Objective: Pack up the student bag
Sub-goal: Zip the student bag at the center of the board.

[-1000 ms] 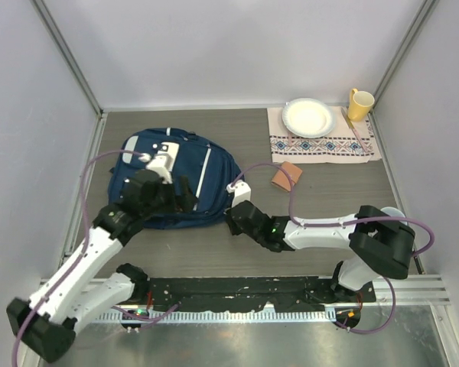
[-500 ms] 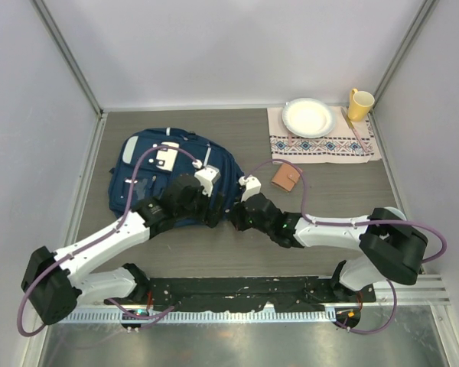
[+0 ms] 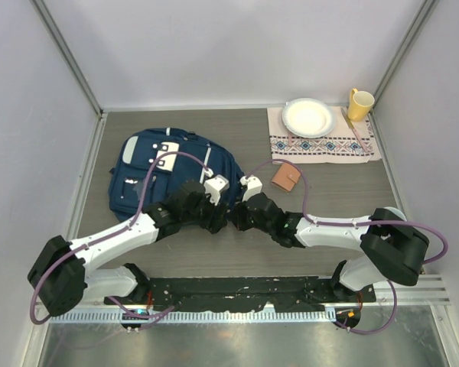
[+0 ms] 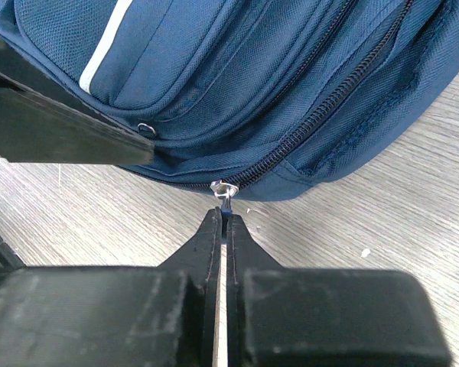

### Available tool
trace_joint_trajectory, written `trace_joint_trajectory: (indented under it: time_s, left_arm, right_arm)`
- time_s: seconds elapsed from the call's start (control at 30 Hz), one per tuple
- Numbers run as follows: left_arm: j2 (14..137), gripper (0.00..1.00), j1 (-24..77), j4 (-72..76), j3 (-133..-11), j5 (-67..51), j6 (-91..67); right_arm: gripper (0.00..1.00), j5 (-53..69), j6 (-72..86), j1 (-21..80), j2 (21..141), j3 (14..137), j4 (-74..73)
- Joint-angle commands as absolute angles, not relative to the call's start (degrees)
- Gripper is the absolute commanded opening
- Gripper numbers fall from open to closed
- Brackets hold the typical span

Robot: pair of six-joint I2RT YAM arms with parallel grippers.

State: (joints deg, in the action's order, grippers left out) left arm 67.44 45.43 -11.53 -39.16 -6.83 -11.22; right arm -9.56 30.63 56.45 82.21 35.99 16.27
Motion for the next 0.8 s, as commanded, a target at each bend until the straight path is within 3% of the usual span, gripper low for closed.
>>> trace_joint_trajectory:
  time_s: [0.0,0.37,0.63,0.77]
  left_arm:
    - [69.95,0.56,45.79,-4.67,-38.41,-7.82,-9.32]
    - [71.98,0.35,45.7,-3.69,-36.56,-1.76,-8.78]
    - [75.32,0.0,45.79,-6.85,-38.67,-0.72,-13.52]
    - [73.31,0.0,45.88,-8.35,-37.53,-0.44,-17.04]
  right_arm:
    - [0.01,-10.37,31.29,55.99,79.8,36.21,18.72]
    - [0.01,-11.42,30.06,55.9,78.84,36.3,17.4]
    - [0.01,-15.45,28.83,55.9,79.89,37.53,14.42]
    - [0.01,-18.72,28.39,55.37,80.51,38.76,11.34]
